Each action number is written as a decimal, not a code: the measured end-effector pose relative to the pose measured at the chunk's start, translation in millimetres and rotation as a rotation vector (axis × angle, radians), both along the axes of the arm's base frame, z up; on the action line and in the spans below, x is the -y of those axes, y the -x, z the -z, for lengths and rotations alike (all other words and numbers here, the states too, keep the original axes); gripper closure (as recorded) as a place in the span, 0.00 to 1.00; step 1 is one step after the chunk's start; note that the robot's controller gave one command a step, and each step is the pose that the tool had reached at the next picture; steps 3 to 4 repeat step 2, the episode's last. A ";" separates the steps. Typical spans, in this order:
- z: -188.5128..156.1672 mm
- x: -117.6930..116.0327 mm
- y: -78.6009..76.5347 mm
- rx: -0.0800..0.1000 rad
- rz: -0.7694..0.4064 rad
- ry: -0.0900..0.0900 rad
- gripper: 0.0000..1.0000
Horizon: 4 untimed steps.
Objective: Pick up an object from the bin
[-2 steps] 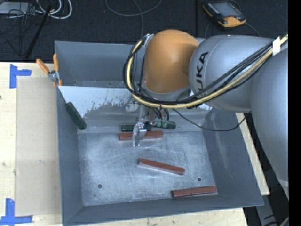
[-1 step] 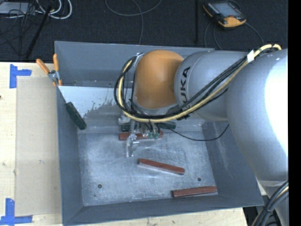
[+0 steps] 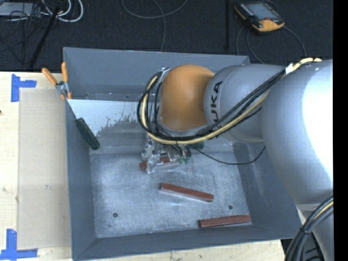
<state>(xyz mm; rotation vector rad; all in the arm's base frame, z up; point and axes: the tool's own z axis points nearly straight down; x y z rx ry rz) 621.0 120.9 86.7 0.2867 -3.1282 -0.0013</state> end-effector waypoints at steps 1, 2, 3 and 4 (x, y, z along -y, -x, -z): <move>0.0 0.0 0.0 0.000 0.000 0.000 1.00; -156.1 -7.8 9.8 0.004 0.050 -0.001 1.00; -156.1 -7.8 9.8 0.004 0.050 -0.001 1.00; -156.1 -7.8 9.8 0.004 0.050 -0.001 1.00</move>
Offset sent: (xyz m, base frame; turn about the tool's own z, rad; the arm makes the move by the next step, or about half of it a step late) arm -0.0109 0.0076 0.1551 0.0507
